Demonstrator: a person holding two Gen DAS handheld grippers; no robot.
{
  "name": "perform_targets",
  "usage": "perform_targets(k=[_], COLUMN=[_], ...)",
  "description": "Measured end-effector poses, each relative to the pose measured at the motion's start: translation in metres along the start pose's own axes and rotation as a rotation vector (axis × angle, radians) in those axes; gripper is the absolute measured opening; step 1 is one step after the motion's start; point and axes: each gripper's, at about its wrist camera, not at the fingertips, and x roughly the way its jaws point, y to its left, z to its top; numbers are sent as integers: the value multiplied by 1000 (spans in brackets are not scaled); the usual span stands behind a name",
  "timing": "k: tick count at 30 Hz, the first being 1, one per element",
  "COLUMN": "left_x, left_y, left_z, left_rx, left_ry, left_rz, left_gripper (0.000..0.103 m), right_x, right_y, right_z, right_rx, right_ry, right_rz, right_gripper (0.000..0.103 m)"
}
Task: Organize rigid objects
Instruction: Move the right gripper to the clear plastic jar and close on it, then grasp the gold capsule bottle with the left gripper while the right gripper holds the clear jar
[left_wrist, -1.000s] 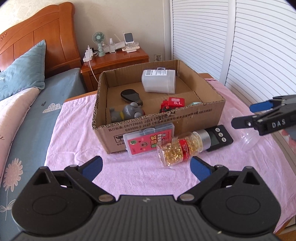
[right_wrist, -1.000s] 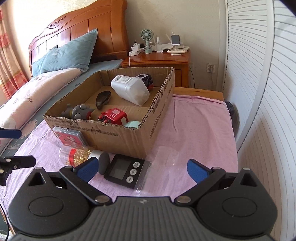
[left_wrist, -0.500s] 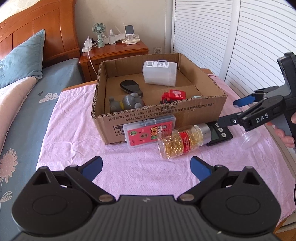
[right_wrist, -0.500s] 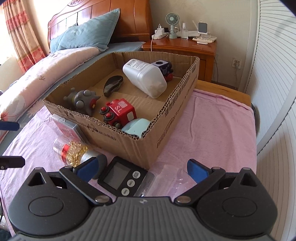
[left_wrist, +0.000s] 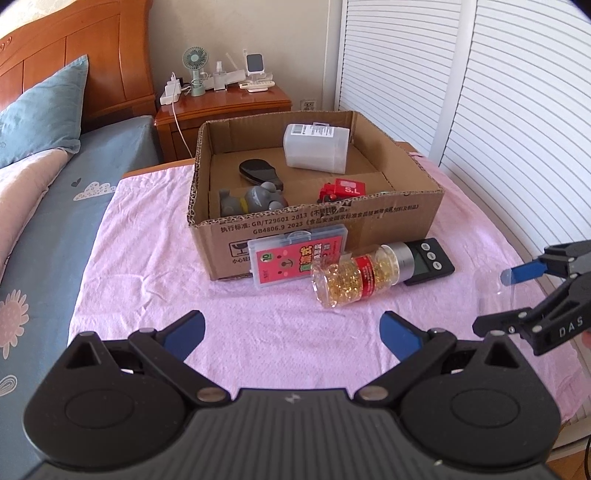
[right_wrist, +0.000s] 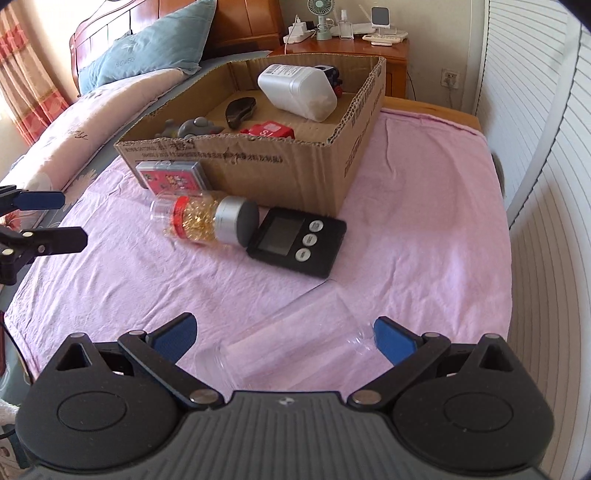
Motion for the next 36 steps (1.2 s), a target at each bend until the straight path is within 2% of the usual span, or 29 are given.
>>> perform_targets(k=[3, 8, 12, 16, 21, 27, 36], left_x=[-1, -1, 1, 3, 8, 19, 51], left_y=[2, 4, 4, 4, 2, -8, -48], left_z=[-1, -4, -6, -6, -5, 2, 25], left_rx=[-5, -11, -11, -17, -23, -22, 10], left_ry=[0, 0, 6, 15, 29, 34, -16], left_rz=[-4, -18, -27, -38, -38, -37, -14], left_gripper=[100, 100, 100, 100, 100, 100, 100], right_x=[-9, -15, -7, 10, 28, 21, 21], right_y=[13, 36, 57, 57, 50, 49, 53], right_z=[-10, -12, -10, -8, -9, -18, -23], right_rx=[25, 26, -38, -20, 29, 50, 19], right_ry=[1, 10, 19, 37, 94, 38, 22], right_rz=[8, -34, -168, -277, -296, -285, -273], right_gripper=[103, 103, 103, 103, 103, 103, 103])
